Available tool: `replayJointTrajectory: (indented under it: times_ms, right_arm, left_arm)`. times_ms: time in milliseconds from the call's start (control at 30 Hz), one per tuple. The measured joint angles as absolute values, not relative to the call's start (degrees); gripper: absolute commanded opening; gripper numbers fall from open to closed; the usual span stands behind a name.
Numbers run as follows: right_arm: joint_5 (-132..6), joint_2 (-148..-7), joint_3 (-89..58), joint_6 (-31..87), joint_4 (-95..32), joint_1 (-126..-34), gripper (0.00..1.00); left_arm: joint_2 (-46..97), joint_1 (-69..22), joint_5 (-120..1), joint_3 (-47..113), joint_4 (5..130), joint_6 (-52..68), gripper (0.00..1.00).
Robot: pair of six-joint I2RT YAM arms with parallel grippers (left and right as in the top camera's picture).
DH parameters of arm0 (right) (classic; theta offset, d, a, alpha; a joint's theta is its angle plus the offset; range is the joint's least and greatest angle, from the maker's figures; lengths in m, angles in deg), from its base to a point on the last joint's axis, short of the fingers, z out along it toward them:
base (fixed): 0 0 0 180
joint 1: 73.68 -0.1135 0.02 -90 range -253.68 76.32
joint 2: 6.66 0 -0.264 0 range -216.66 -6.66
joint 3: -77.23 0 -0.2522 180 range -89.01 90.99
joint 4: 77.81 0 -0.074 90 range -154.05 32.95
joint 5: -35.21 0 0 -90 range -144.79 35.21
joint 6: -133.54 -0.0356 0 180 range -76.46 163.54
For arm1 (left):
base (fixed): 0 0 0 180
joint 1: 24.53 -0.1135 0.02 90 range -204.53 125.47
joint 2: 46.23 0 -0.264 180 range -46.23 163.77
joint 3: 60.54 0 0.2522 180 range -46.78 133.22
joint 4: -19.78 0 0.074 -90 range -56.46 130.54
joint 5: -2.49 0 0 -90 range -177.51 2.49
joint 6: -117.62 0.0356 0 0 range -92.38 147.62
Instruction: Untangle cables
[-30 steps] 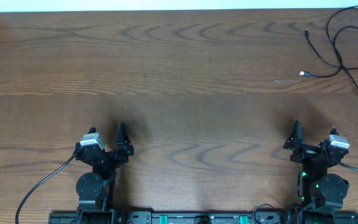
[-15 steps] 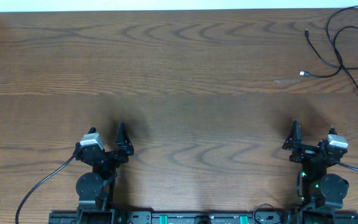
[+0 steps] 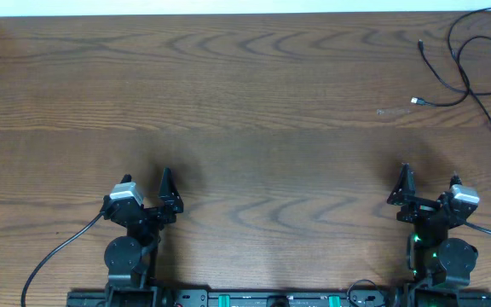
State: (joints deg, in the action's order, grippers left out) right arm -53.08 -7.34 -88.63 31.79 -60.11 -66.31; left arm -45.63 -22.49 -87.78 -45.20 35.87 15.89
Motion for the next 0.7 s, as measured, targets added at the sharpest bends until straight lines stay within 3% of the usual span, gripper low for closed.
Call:
replayJointTrajectory:
  times_ms: [333, 700]
  right_arm:
    - [-53.1, -7.34, -88.63, 42.48, -60.13, -76.71, 0.99]
    - [-53.08, -7.34, -88.63, 46.43, -60.13, -77.11, 0.99]
  left_arm:
    - [-45.63, -22.47, -87.78, -45.2, 35.87, 15.87, 0.87]
    - [-45.65, -22.47, -87.78, -45.2, 35.87, 15.87, 0.87]
